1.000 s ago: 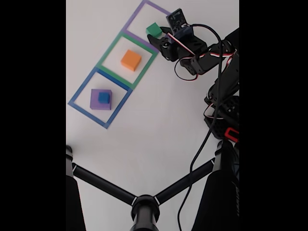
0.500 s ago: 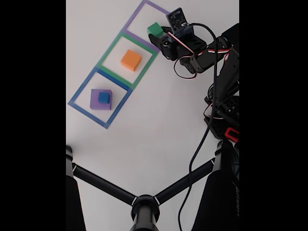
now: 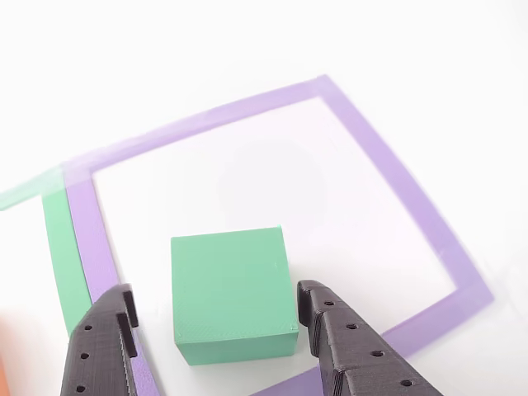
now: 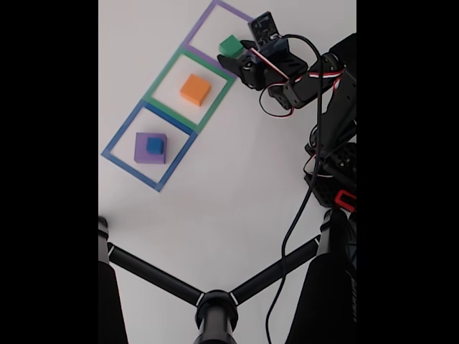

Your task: Tower of hanoi

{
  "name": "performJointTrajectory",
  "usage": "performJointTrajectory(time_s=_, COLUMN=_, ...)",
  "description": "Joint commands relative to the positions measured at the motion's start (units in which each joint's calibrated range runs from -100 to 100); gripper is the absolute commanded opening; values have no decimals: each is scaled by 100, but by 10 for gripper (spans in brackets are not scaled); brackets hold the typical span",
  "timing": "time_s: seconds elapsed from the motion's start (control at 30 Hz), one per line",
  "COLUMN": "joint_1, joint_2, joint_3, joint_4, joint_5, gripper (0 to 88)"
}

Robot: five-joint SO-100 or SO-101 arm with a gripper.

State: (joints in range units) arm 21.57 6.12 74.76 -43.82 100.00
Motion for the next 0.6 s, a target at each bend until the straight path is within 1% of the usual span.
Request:
performJointTrajectory(time_s=0.0, joint_1=29, joint_2=-164, joint_3=-194, joint_4=-128, joint_5=0, gripper=231)
performJointTrajectory(time_s=0.17, joint_1=38, joint_2=-632, joint_3=-303, joint_4=406, joint_5=0, gripper=236)
performJointTrajectory(time_s=0.3, joint_1=10, joint_2=-1593, joint_3=-403, joint_4=1540, joint_5=0, gripper=232)
performJointTrajectory(time_s=0.37, joint_1=-29, joint_2=-2296, joint_3=-503, joint_4=2431, joint_5=0, gripper=220)
performJointTrajectory(time_s=0.47, joint_1=-67, joint_2=-3402, joint_3=-903, joint_4=4244, joint_5=0, gripper=187)
performJointTrajectory(time_s=0.53, joint_1=-96, joint_2=-4032, joint_3=-1312, joint_4=5548, joint_5=0, gripper=152)
performJointTrajectory(time_s=0.57, joint_1=-115, joint_2=-4314, joint_3=-1558, joint_4=6236, joint_5=0, gripper=120)
